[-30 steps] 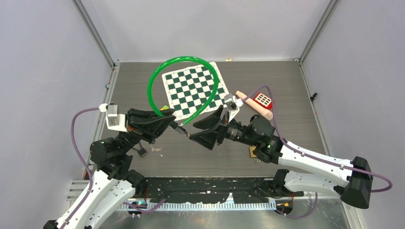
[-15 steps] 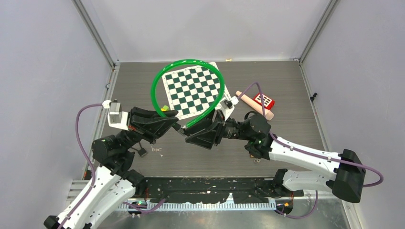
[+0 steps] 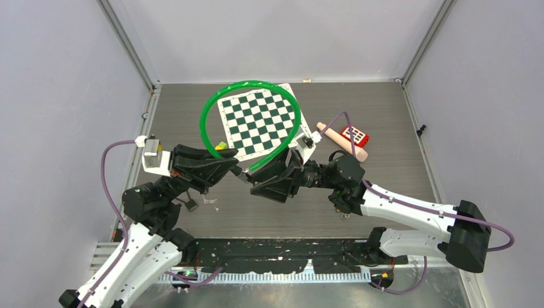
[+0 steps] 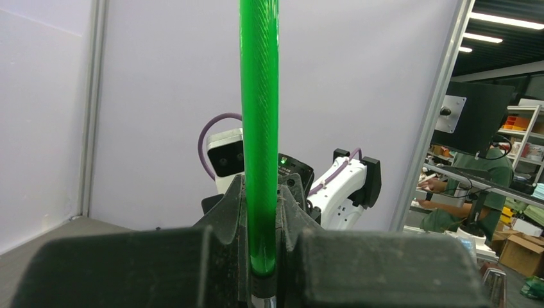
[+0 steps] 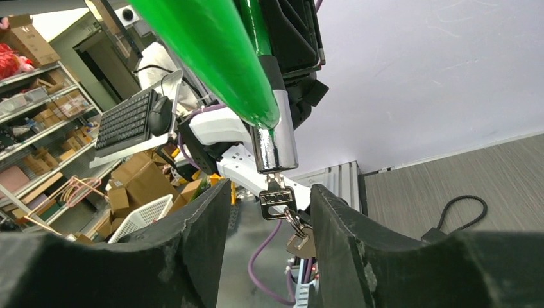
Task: Lock with the key
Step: Lock the lock.
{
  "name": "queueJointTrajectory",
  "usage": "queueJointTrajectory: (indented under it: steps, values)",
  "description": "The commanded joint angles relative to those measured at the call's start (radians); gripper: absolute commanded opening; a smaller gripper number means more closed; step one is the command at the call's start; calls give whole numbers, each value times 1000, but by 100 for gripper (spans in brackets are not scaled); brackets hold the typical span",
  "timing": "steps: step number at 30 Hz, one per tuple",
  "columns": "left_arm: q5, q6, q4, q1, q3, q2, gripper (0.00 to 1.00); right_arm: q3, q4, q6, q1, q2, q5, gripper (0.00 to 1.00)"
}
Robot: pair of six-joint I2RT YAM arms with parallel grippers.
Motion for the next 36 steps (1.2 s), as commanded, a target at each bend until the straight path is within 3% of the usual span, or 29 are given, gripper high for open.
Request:
queueJointTrajectory:
  steps: [1,6,10,14,22,31,36]
  values:
    - [-1,-16,97,1,57,-8,0,3,13,-41,-3,-24,-13,53]
    - [-5,-18,98,1,57,-9,0,11,23,-36,-1,-13,-5,38]
    - [-17,-16,83,1,57,-11,0,12,-1,-50,-1,-8,4,15]
    - [-60,-8,22,2,58,-19,0,36,-105,-111,8,-9,48,7]
    - [-175,37,-66,1,36,-63,0,69,-321,-266,68,-17,325,5]
    - [-287,80,-141,1,7,-90,0,60,-371,-348,135,-5,681,5]
    - [-311,89,-147,1,-3,-93,0,45,-359,-339,142,2,790,5]
